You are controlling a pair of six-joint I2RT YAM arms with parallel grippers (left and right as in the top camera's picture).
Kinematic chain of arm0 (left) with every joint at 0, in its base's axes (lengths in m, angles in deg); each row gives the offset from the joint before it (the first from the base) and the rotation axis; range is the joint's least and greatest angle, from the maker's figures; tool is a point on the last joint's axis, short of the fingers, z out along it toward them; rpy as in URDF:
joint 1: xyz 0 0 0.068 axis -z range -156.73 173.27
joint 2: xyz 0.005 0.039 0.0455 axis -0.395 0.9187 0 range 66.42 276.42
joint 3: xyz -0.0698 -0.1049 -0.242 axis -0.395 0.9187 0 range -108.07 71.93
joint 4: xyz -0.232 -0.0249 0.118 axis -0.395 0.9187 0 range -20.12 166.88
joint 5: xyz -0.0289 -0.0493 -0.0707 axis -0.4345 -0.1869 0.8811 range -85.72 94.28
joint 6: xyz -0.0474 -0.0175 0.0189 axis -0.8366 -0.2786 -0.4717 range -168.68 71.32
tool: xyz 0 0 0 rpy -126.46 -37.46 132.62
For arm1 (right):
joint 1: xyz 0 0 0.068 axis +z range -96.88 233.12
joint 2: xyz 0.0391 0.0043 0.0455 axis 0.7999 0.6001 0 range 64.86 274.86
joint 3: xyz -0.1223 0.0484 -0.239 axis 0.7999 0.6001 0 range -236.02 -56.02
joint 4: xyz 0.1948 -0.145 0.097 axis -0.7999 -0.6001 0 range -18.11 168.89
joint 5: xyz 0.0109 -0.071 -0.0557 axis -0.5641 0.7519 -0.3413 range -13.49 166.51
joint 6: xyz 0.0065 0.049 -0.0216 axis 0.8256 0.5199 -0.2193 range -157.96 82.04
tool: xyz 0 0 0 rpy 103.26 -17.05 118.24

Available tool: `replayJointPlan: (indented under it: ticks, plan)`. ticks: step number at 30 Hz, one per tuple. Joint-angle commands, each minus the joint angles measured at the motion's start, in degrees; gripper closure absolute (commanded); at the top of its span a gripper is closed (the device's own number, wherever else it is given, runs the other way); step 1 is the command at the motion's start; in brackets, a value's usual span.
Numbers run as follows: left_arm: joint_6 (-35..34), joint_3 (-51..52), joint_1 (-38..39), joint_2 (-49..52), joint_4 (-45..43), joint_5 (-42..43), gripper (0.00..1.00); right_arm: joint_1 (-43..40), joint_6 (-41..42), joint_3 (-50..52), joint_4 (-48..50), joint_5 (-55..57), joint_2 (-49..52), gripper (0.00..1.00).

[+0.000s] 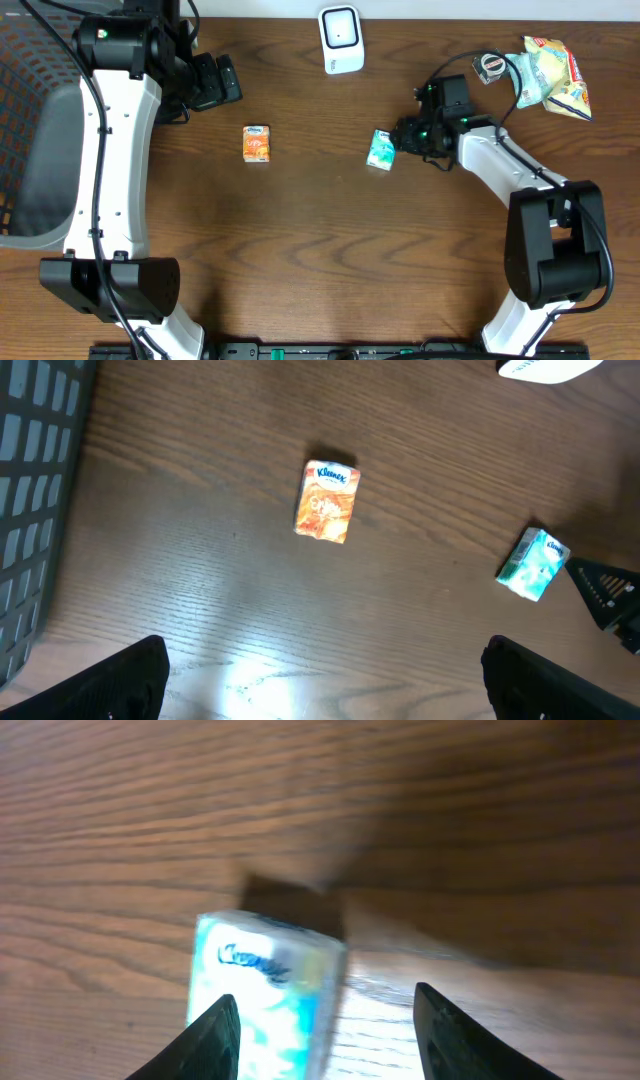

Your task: Scan the item barcode

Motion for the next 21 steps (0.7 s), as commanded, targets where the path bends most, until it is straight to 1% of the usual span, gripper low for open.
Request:
replayJointPlan:
  ticks: [1, 3, 5, 12, 15, 16, 18, 19, 21]
  plan:
    - [0.35, -0.20, -0.35, 0.31, 0.17, -0.74, 0.02, -0.24, 1.64, -1.07, -2.01, -0.66, -0.07, 0.50]
    - [0.35, -0.20, -0.35, 0.31, 0.17, -0.74, 0.02, 0.22, 1.57, -0.87, -3.34, -0.55, -0.07, 0.48]
    - [0.35, -0.20, -0.35, 0.31, 0.17, -0.74, 0.02, 0.92, 1.55, -0.35, -3.63, 0.28, 0.07, 0.44]
    - [0.35, -0.20, -0.35, 0.31, 0.17, -0.76, 0.02, 3.76, 3.34, 0.15, -0.94, -0.39, 3.39, 0.42]
    - [0.35, -0.20, -0.35, 0.31, 0.17, -0.74, 0.02, 4.79, 4.81, 0.15, -0.50, -0.39, 5.20, 0.43]
    - [0.35, -0.20, -0.35, 0.31, 0.17, -0.74, 0.02, 4.96, 4.94, 0.15, -0.52, -0.44, 5.57, 0.45]
    - [0.35, -0.20, -0.35, 0.31, 0.17, -0.74, 0.02, 5.05, 4.98, 0.15, -0.63, -0.42, 6.14, 0.52]
    - [0.35, -0.20, -0.35, 0.31, 0.17, -0.74, 0.02, 5.01, 4.98, 0.15, -0.79, -0.39, 6.14, 0.57]
    - [0.35, -0.20, -0.35, 0.31, 0.17, -0.74, 0.02, 4.87, 4.98, 0.15, -0.81, -0.44, 6.08, 0.73]
